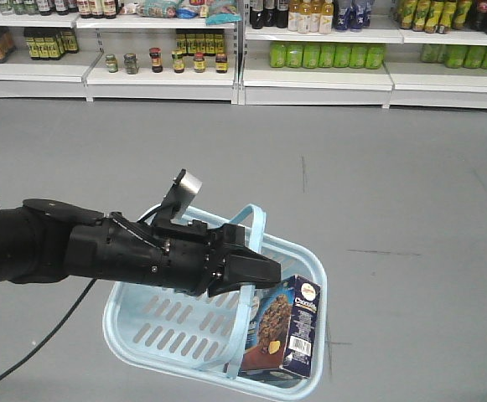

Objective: Left arm holds basket, right arm returns cookies
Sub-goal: 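Drive toward the drink shelves holding the basket in the left gripper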

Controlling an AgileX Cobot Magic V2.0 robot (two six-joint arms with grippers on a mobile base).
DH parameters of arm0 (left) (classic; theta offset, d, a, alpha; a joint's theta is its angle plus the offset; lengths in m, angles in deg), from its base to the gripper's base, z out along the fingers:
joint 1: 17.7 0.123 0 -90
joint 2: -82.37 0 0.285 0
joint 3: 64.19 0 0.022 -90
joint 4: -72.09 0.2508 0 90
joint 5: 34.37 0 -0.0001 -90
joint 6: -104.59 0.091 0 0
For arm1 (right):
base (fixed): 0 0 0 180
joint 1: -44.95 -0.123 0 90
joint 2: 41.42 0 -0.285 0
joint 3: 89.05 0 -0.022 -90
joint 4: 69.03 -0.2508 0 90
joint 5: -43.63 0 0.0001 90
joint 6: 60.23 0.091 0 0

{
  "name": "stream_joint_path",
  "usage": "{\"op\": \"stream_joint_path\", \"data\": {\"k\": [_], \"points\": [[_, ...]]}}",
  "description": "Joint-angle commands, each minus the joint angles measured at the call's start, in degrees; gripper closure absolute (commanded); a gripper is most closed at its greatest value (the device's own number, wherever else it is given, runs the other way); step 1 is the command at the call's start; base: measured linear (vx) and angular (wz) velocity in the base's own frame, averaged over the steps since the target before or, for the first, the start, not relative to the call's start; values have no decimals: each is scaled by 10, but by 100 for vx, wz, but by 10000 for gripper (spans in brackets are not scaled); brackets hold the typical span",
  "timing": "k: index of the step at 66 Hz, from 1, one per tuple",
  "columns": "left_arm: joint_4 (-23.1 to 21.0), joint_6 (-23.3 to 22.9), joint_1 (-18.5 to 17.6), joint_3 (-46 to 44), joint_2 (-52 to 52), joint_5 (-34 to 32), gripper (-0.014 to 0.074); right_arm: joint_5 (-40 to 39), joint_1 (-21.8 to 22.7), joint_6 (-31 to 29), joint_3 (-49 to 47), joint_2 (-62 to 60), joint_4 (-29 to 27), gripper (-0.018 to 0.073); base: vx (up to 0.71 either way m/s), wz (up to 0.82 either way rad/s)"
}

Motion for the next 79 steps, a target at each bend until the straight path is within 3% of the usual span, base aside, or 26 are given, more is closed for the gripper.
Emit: {"op": "stream_joint_path", "data": {"k": [1, 79], "points": [[-44, 4, -4, -16, -33, 36, 599, -40, 1, -1, 10, -7, 3, 562, 44, 9], [-44, 4, -4, -16, -33, 36, 599, -40, 1, -1, 10, -7, 3, 562, 43, -1]]}}
